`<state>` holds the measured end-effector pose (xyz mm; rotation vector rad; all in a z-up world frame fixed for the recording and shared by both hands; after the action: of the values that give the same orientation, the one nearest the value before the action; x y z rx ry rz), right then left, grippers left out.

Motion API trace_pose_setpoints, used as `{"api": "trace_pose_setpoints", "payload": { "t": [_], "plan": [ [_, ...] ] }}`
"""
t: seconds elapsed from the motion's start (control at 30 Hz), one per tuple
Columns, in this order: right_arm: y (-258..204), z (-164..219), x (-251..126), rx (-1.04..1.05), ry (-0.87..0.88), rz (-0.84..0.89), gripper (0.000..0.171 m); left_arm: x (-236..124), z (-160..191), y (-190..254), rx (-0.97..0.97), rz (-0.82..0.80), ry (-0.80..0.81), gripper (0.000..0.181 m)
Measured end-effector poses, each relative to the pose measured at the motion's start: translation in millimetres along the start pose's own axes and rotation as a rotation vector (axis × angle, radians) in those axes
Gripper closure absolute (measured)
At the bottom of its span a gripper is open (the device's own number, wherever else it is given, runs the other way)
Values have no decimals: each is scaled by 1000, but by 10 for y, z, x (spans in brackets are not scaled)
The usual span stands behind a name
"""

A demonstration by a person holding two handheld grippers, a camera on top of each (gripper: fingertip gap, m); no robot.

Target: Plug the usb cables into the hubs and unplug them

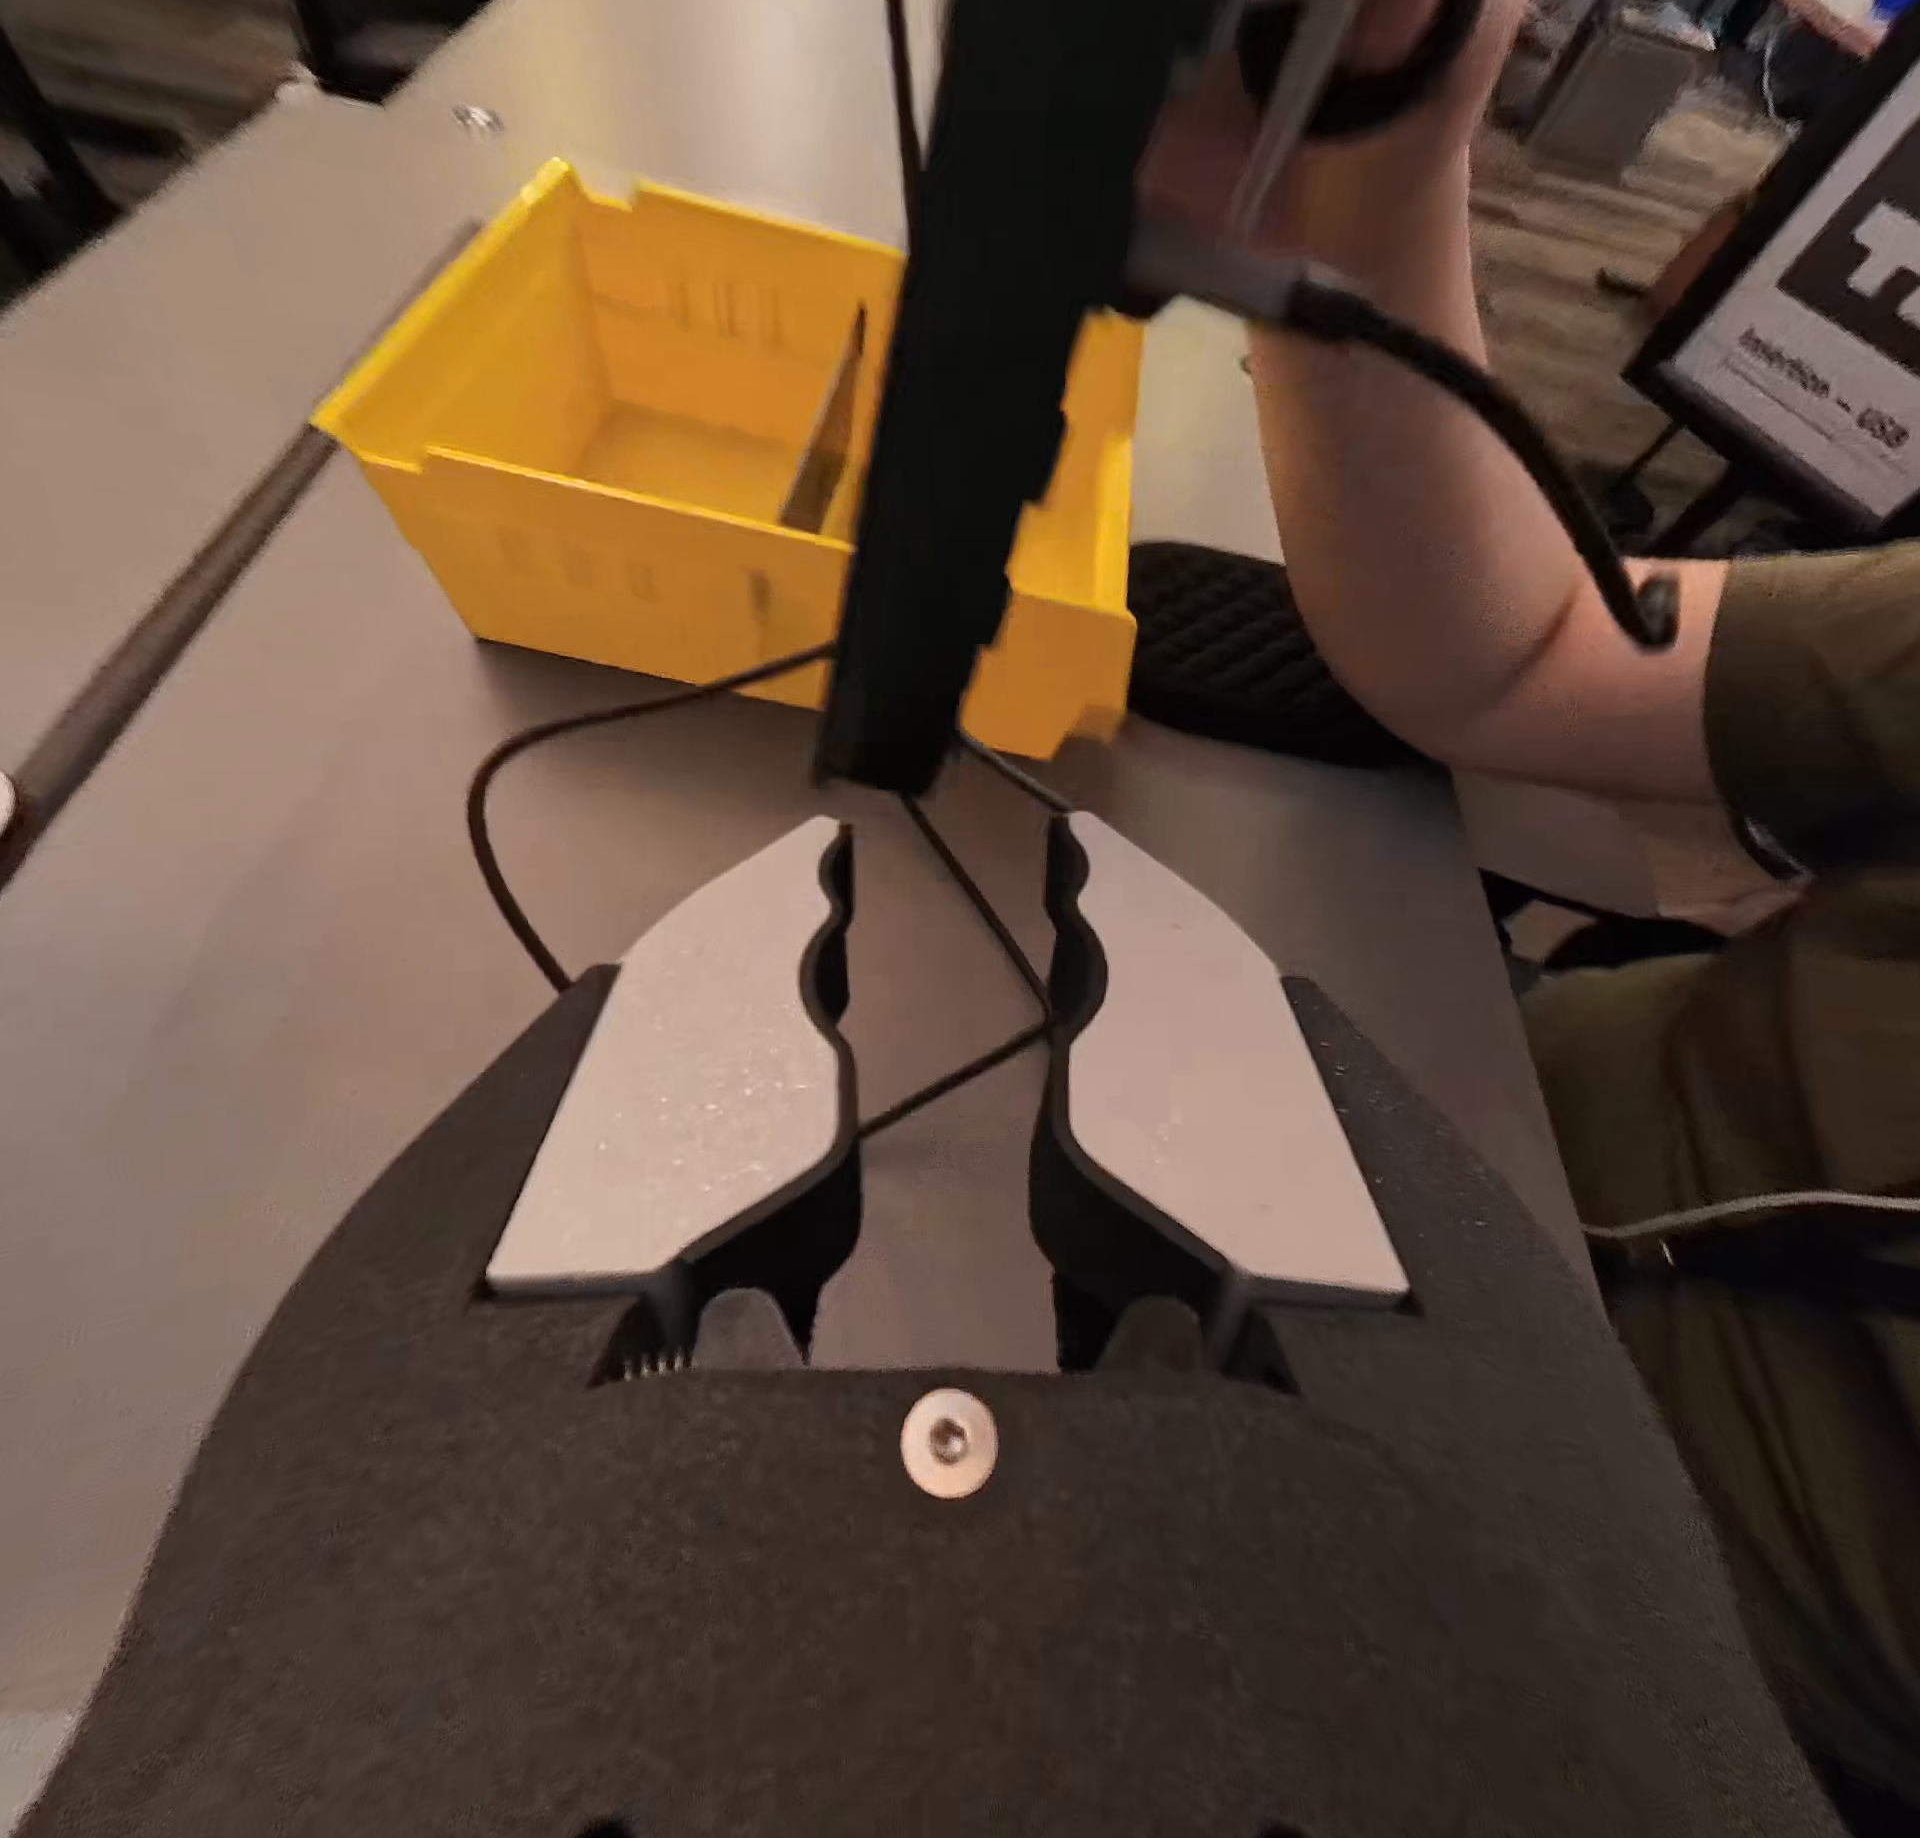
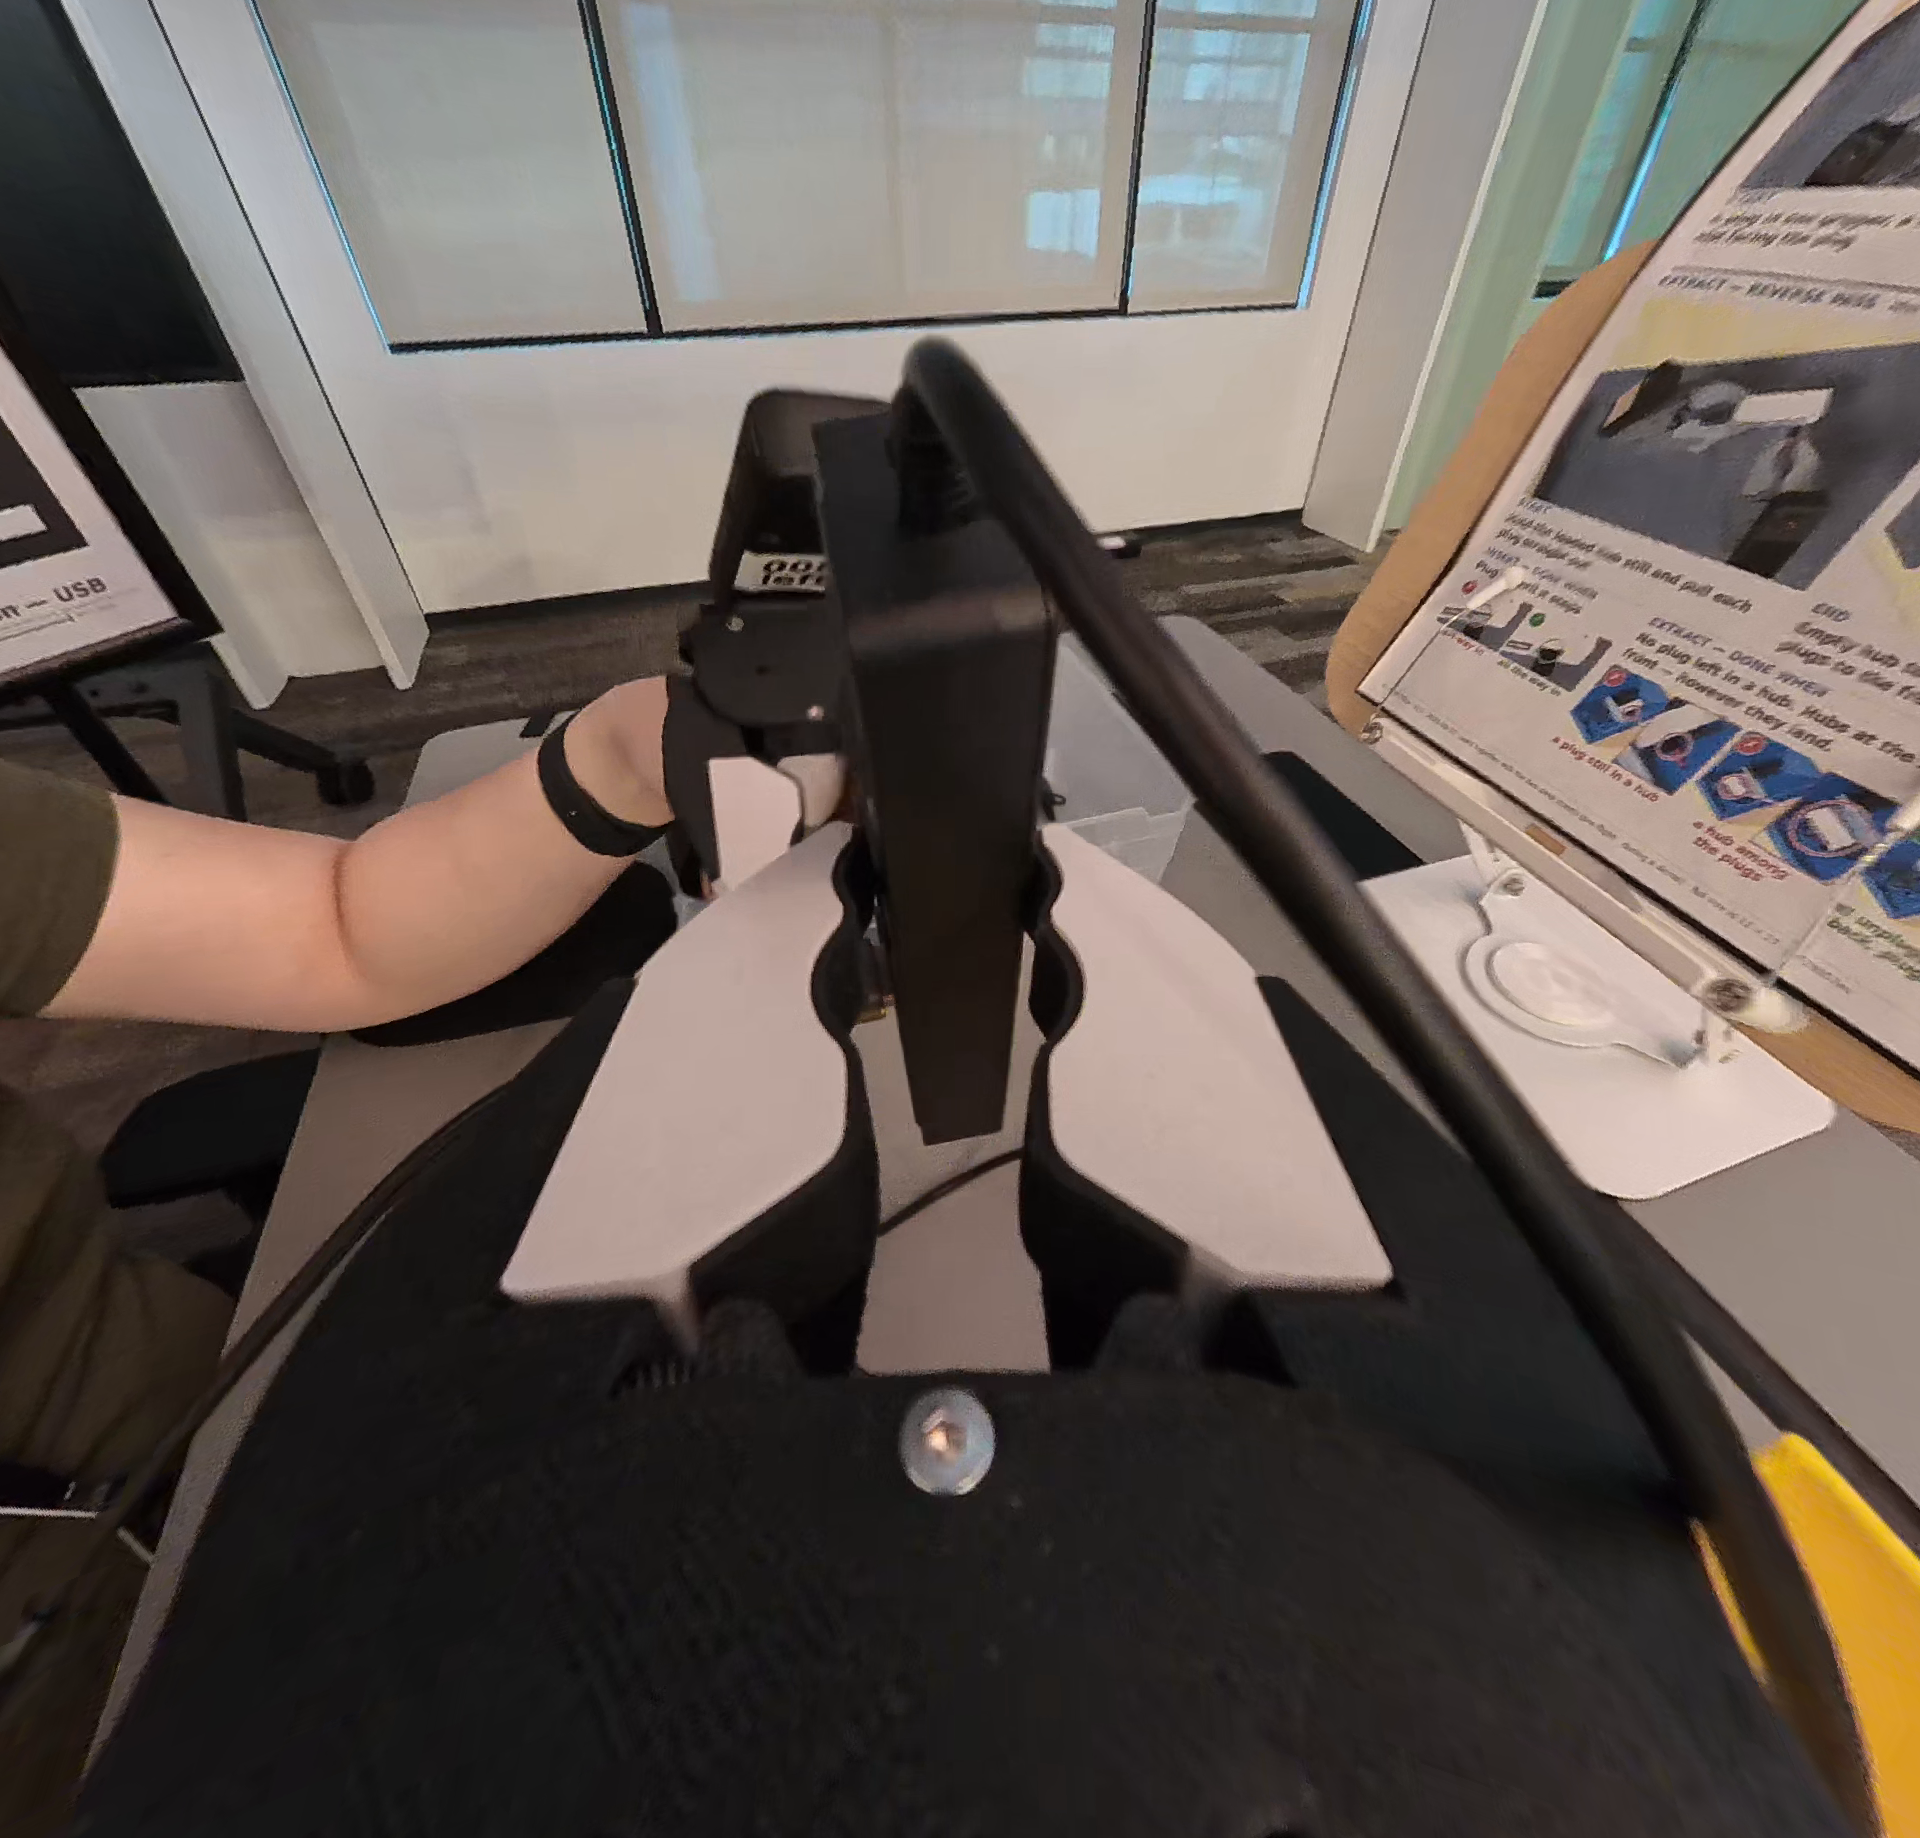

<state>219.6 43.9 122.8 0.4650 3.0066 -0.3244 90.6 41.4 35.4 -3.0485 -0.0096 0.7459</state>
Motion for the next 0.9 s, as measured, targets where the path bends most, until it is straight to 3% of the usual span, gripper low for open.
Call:
{"api": "trace_pose_setpoints", "payload": {
  "t": [0.1,0.27,0.43,0.7,0.9],
  "plan": [
    [40,-61,-155,-10,27,31,142,134,10,170,11,113,-28,147],
    [118,-117,-376,5,75,52,142,588,213,426,25,239,-184,128],
    [211,-107,-448,16,82,62,142,1045,509,789,159,357,-458,122],
    [256,-148,-652,16,126,40,142,1151,529,776,304,281,-449,139],
    [282,-161,-727,21,143,35,142,1381,463,996,469,216,-453,138]
  ]
}}
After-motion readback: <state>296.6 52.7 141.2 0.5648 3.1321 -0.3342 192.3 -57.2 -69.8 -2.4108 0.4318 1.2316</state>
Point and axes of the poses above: each gripper's, where its closed fingertips meet, x out along the fingers, z out of its underside, y = z × x across the jaws, the point moved 5 cm from there along -x, back along the fingers, and after that the axes turned 11 degrees about x, right-handed, at the moved point
